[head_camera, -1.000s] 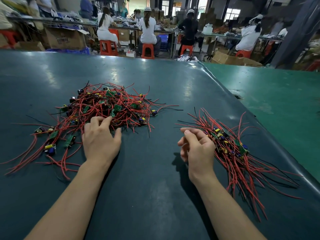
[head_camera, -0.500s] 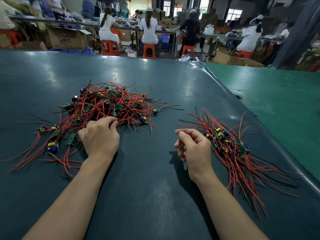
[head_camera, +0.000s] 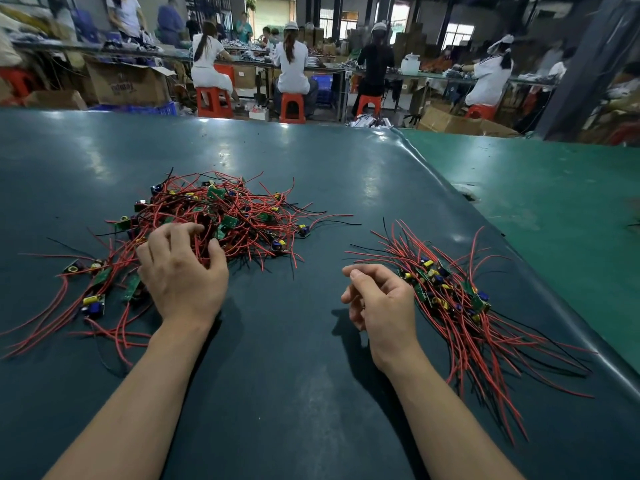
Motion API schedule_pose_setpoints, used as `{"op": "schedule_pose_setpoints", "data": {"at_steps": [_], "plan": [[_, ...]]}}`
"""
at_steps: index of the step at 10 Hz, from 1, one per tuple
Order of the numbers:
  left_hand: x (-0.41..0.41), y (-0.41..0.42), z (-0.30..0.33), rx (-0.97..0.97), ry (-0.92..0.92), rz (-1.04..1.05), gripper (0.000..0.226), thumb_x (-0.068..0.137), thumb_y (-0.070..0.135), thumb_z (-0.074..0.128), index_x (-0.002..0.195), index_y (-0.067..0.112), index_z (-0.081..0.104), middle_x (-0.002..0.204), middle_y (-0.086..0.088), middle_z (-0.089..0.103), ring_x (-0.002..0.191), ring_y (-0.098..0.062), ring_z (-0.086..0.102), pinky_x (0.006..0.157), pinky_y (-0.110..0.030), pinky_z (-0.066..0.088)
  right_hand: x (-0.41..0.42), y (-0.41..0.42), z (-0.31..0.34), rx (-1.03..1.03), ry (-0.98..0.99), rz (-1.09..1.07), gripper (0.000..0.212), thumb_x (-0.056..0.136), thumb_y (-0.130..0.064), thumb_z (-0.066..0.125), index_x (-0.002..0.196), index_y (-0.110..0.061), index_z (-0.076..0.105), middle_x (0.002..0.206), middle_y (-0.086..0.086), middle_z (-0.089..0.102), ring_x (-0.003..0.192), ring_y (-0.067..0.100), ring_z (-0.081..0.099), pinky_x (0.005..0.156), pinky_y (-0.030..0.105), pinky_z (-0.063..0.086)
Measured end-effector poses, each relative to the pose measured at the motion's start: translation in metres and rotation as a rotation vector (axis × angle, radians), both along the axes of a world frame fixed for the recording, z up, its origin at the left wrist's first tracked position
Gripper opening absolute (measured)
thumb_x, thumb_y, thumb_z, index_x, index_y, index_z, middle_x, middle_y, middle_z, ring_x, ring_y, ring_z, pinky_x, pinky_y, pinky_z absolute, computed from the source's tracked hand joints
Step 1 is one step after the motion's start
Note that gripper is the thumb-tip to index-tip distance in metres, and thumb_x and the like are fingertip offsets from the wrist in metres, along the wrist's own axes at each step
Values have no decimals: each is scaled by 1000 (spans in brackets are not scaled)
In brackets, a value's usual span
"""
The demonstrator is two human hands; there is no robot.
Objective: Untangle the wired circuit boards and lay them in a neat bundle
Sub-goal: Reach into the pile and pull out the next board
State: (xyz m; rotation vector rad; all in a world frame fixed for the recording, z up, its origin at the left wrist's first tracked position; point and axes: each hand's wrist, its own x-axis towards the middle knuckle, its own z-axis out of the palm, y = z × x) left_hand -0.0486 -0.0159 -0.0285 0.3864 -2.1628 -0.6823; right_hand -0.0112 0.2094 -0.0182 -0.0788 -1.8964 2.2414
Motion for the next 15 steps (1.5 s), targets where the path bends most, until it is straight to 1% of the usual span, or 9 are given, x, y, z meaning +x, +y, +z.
{"op": "schedule_pose_setpoints", "data": {"at_steps": [2,3,5,7,9,12,13,14,15], "plan": [[2,-4,1,181,140,41,44,85,24,68,116,2,45,119,-21,49,108,-36,52,88,-44,43,-1,1,0,26,-4,9,17,94,-2,55,84,-6,68,56,4,60,40,12,44,39,18,34],[1,-6,-2,71,-22,0,54,90,26,63,136,6,45,138,-17,46,126,-35,43,104,-48,35,-1,0,0,29,-11,11,17,94,-2,56,84,-6,68,56,4,60,40,12,44,39,18,34],[-3,-5,-8,29,-52,-94,20,94,16,60,107,8,73,122,-11,63,113,-32,57,96,-47,42,-4,-2,1,17,-23,13,17,94,-1,55,84,-6,68,55,4,58,40,11,42,39,18,33],[1,2,0,70,190,-164,24,96,10,57,117,5,67,104,-7,73,85,-21,67,86,-15,41,-3,-2,1,27,-20,14,16,94,-1,55,86,-3,68,56,5,58,40,11,43,39,18,33],[4,11,4,115,381,-326,22,99,19,57,118,10,64,97,4,71,86,-9,70,72,-31,57,-5,-1,1,19,-23,12,16,94,-2,55,86,-4,68,56,4,59,41,8,46,39,16,34],[32,62,10,-13,390,-807,24,87,0,65,110,5,67,96,-4,74,88,-11,72,80,-34,57,-8,-3,-5,71,15,67,16,92,-2,58,84,-12,69,58,2,61,44,5,50,42,16,36],[38,72,13,-36,308,-956,28,86,0,64,112,11,66,96,1,73,88,-6,70,79,-29,56,-10,-4,-11,351,107,84,26,88,0,64,97,-24,67,77,1,65,57,16,57,54,29,47],[43,73,13,-60,272,-1050,24,87,2,64,108,11,68,100,7,72,88,-6,70,77,-28,56,-11,-5,-17,544,179,173,53,85,3,64,126,-29,59,85,-6,62,53,13,50,55,23,46],[51,77,11,-48,274,-1129,18,89,5,62,105,4,71,97,-1,74,85,-13,71,73,-33,56,-10,-5,-18,519,265,258,48,87,-1,61,127,-27,61,111,-4,67,86,4,66,83,24,54]]}}
